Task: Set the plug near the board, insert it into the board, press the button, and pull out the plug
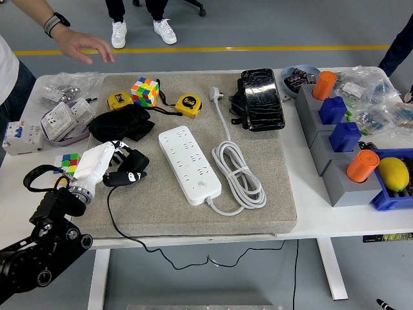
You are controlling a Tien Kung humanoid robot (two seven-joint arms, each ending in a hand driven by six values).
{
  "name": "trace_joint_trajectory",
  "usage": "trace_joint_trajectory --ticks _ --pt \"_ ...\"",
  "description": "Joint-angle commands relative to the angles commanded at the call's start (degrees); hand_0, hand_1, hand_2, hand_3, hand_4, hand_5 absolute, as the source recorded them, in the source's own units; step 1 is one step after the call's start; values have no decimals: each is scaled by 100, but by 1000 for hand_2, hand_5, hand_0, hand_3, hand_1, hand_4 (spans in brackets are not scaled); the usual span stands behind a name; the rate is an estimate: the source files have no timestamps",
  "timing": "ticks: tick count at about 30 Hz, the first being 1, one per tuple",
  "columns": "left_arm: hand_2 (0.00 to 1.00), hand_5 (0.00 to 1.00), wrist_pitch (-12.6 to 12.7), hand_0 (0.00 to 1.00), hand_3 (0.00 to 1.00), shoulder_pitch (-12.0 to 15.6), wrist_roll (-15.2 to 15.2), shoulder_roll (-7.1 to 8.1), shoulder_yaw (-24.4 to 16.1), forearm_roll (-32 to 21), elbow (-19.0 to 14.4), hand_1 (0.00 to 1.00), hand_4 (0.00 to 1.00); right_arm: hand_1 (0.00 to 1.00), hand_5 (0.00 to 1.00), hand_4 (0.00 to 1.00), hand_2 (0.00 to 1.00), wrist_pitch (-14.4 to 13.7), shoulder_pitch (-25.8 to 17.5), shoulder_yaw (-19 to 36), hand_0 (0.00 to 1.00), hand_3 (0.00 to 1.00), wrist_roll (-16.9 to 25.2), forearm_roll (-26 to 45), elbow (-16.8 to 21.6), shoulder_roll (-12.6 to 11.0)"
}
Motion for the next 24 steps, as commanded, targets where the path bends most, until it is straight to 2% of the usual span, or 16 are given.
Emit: trace_joint_trajectory --ticks 2,7,8,13,14,19,20,24 --pt "471 261 8 312 541 -2 -2 -7 -2 -26 4 412 998 642 482 920 611 1 -7 -1 573 537 1 -4 3 4" --pt "471 261 55 312 541 -18 -21 -24 0 -108 11 412 998 642 482 920 611 2 -2 9 573 537 3 -10 4 16" --pt "442 176 71 275 527 -23 -21 -26 7 -111 13 386 917 642 483 921 611 2 -1 7 573 537 4 -6 4 16" --pt "442 176 89 275 527 -43 29 -35 2 -117 17 386 917 642 483 921 611 -2 -4 31 573 537 6 -15 2 11" --pt "456 77 76 256 538 -45 55 -36 -4 -106 16 395 859 642 482 921 611 -2 -6 30 573 538 6 -13 1 13" --pt "456 77 51 256 538 -45 121 -46 -13 -94 -6 395 859 642 482 921 611 -1 -20 46 573 538 7 -20 3 34" --pt "452 24 53 255 542 -41 126 -48 -12 -89 -15 396 829 642 482 921 610 0 -24 49 573 537 8 -20 3 39" --pt "452 24 87 255 542 -30 101 -62 -7 -75 -58 396 829 642 482 921 610 0 -34 67 573 537 9 -21 -1 53"
